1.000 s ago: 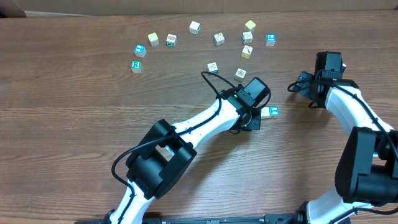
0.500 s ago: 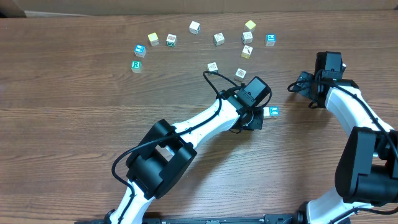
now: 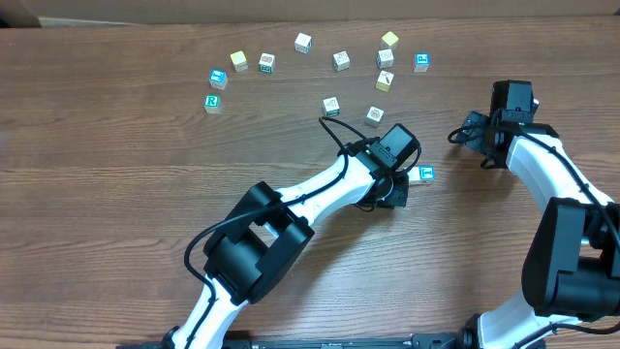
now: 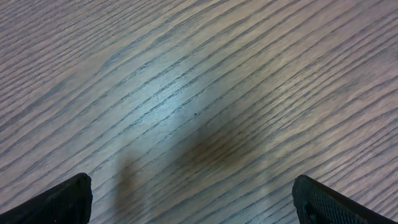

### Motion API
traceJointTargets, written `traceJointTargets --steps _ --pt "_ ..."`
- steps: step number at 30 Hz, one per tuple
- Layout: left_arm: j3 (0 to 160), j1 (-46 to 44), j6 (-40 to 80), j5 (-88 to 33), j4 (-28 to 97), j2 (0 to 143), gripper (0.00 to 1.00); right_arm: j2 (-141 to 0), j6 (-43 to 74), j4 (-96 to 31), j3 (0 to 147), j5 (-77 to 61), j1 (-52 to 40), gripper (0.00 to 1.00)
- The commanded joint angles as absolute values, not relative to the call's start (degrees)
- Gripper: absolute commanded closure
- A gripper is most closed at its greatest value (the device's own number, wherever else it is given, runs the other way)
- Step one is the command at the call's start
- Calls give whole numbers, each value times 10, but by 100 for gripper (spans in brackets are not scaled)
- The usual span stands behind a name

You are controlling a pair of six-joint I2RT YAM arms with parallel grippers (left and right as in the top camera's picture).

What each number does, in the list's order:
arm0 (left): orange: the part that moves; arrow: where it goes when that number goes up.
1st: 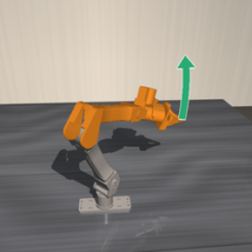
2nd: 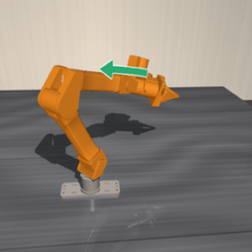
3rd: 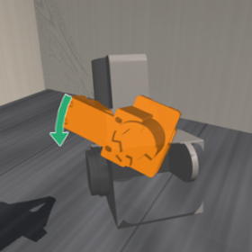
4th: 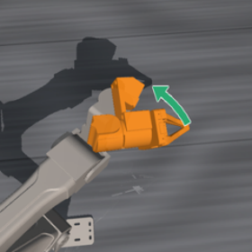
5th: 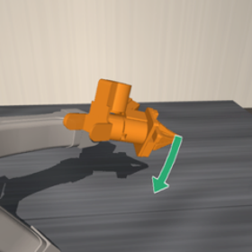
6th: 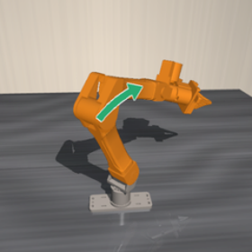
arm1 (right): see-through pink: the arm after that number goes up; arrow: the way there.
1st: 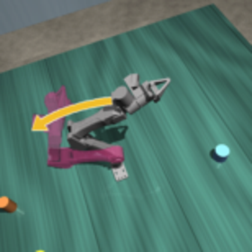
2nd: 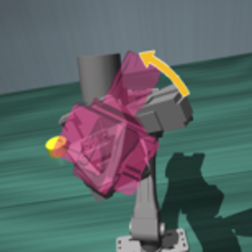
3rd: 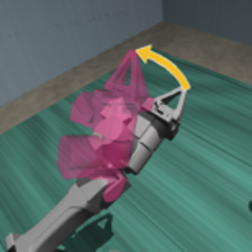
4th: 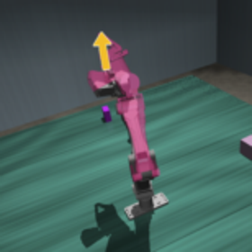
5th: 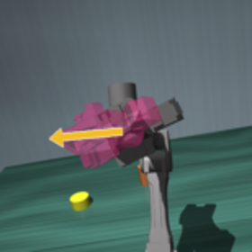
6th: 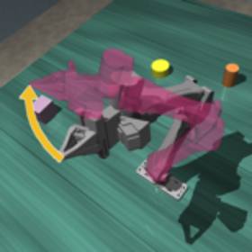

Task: Form a horizontal line
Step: 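Push the bee block rightward toward the 6 block with the left gripper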

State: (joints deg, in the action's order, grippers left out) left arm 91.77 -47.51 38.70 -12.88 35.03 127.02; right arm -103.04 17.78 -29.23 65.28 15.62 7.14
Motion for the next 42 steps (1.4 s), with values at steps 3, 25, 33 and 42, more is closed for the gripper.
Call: traceJointTargets --steps 3,25,33,42 --pt "911 -472 372 -134 328 1279 95 -1030 177 -289 660 159 72 0" --pt "911 -472 347 -134 294 1279 96 -1030 177 -289 660 159 72 0" --pt "929 -469 321 -144 362 1258 96 -1030 177 -289 660 159 72 0" --pt "936 -448 336 -38 405 1240 96 -1030 177 -289 660 159 72 0"
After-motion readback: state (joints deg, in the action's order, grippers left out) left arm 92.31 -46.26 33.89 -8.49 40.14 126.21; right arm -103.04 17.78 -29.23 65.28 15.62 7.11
